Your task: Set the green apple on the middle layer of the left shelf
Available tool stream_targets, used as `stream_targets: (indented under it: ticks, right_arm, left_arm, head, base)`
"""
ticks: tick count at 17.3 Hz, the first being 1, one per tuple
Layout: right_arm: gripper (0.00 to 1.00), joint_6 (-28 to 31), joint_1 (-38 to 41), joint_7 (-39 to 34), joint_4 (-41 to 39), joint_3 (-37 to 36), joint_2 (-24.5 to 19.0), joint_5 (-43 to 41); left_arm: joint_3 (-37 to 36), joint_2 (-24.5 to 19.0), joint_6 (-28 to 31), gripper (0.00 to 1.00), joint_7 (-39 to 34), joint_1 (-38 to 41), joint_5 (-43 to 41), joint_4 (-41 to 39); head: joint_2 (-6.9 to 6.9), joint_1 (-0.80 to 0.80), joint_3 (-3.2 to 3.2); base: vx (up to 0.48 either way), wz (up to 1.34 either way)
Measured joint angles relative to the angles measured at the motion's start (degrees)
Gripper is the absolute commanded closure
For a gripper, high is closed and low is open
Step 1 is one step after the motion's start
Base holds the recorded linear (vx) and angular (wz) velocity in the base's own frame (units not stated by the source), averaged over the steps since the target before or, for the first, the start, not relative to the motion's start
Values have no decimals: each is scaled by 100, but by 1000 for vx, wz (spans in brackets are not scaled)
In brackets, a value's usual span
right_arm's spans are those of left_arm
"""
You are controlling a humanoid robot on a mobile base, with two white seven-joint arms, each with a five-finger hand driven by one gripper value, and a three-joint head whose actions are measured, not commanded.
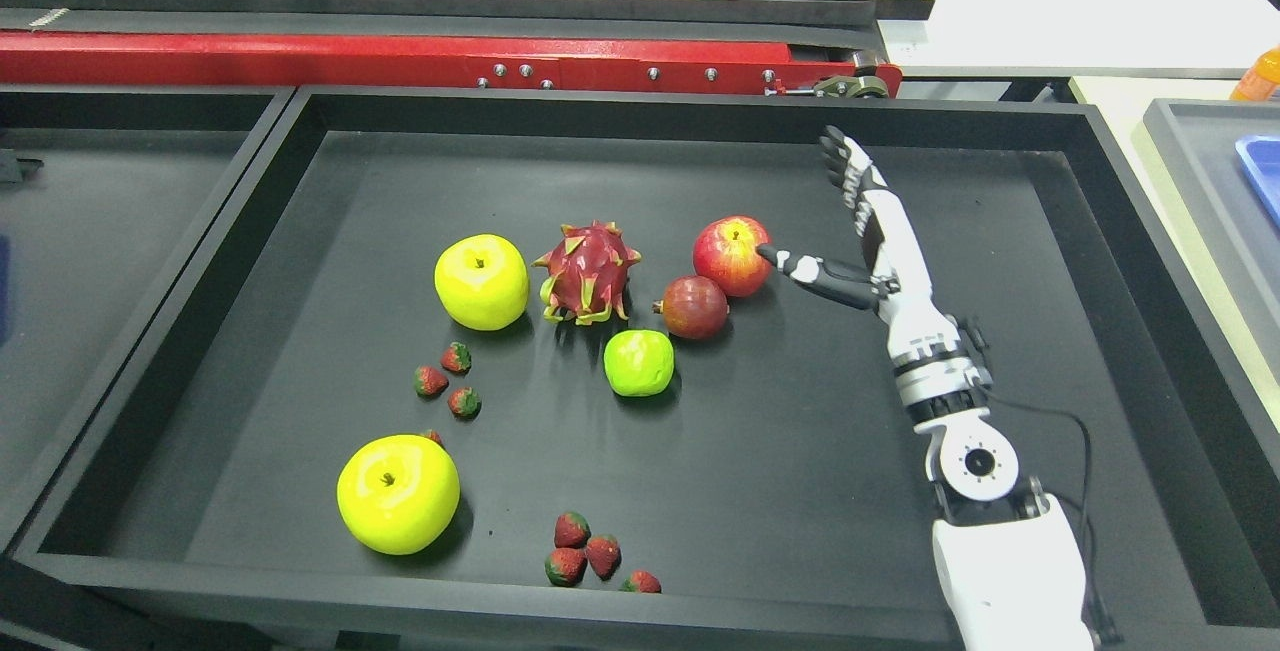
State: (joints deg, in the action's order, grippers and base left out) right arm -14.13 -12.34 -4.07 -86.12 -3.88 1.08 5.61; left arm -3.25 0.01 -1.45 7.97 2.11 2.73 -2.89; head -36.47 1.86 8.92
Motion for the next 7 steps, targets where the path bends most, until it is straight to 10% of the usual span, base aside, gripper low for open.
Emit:
stream_targets:
  ticks: [7]
  right_arm:
    - [0,39,499,134,-115,-137,-56,-426]
  left_arm:
    - [0,0,0,0,0,0,0,0]
  head:
    - [0,0,0]
  base:
    - [0,0]
